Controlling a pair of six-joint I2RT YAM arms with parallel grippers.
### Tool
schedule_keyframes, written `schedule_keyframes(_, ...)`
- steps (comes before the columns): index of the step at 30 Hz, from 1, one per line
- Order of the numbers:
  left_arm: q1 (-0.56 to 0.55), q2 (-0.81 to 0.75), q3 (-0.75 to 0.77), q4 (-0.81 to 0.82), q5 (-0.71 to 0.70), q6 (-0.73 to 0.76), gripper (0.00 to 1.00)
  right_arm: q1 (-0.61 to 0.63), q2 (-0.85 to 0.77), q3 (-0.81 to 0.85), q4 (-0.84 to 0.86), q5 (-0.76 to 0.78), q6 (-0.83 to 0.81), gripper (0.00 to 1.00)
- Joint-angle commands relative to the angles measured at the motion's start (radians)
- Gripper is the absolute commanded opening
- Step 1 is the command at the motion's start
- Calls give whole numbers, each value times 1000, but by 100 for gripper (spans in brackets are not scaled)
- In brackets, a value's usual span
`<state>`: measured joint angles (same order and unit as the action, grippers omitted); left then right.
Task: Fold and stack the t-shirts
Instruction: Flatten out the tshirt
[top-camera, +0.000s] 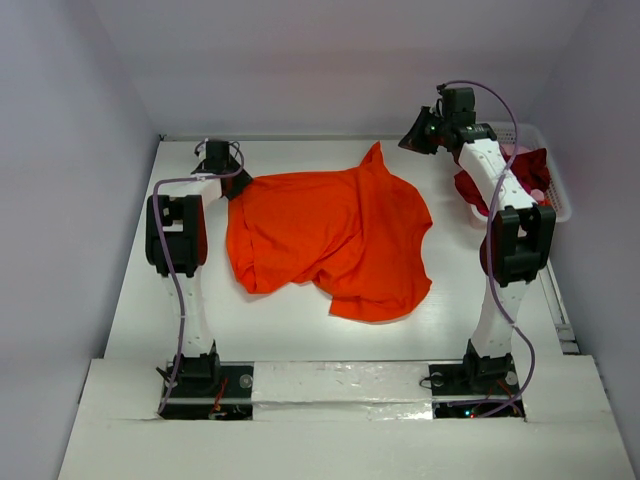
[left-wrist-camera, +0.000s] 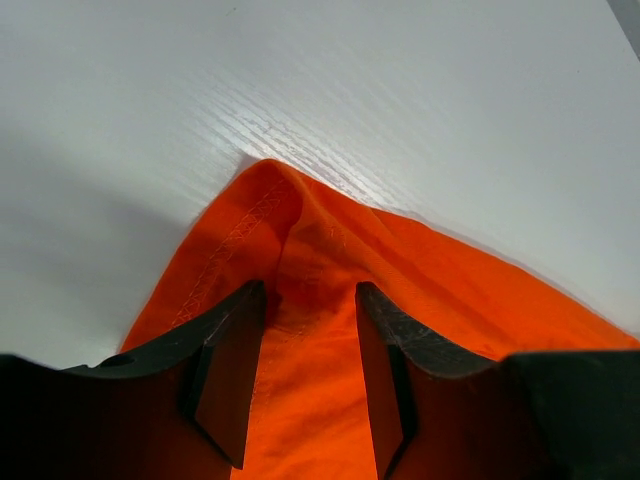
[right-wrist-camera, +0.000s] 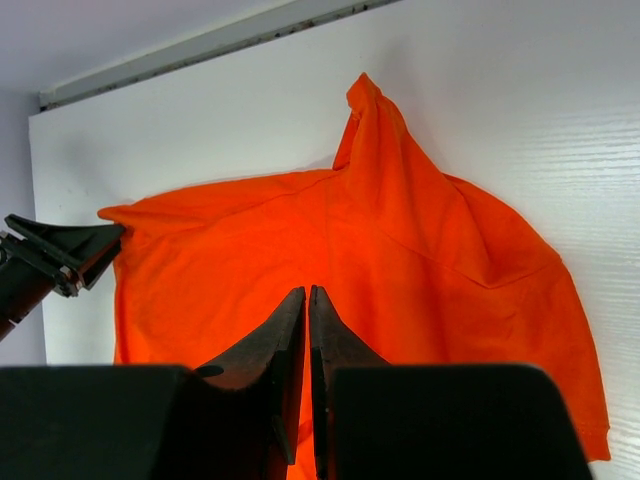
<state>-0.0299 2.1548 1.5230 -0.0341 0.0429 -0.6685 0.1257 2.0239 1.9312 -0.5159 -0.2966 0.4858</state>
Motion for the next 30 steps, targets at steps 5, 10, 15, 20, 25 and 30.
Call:
schedule_keyframes(5, 13, -78, 29, -35, -34, 21, 39, 3, 16, 54, 20, -27, -7, 10)
schedule_keyframes(10, 13, -66, 17, -24, -26, 7, 39, 3, 12, 49, 20, -21, -12, 10)
schedule_keyframes(15, 13, -59, 11, -9, -17, 4, 39, 3, 19, 58, 17, -26, -9, 10)
schedule_keyframes(20, 13, -53, -1, 26, 29, 4, 39, 3, 24, 68, 16, -27, -9, 10)
schedule_keyframes(25, 13, -32, 6, 54, 54, -3, 39, 3, 25, 71, 14, -27, -9, 10)
schedule_keyframes(30, 13, -19, 8, 56, 63, -9, 39, 3, 29, 72, 13, -24, -10, 10)
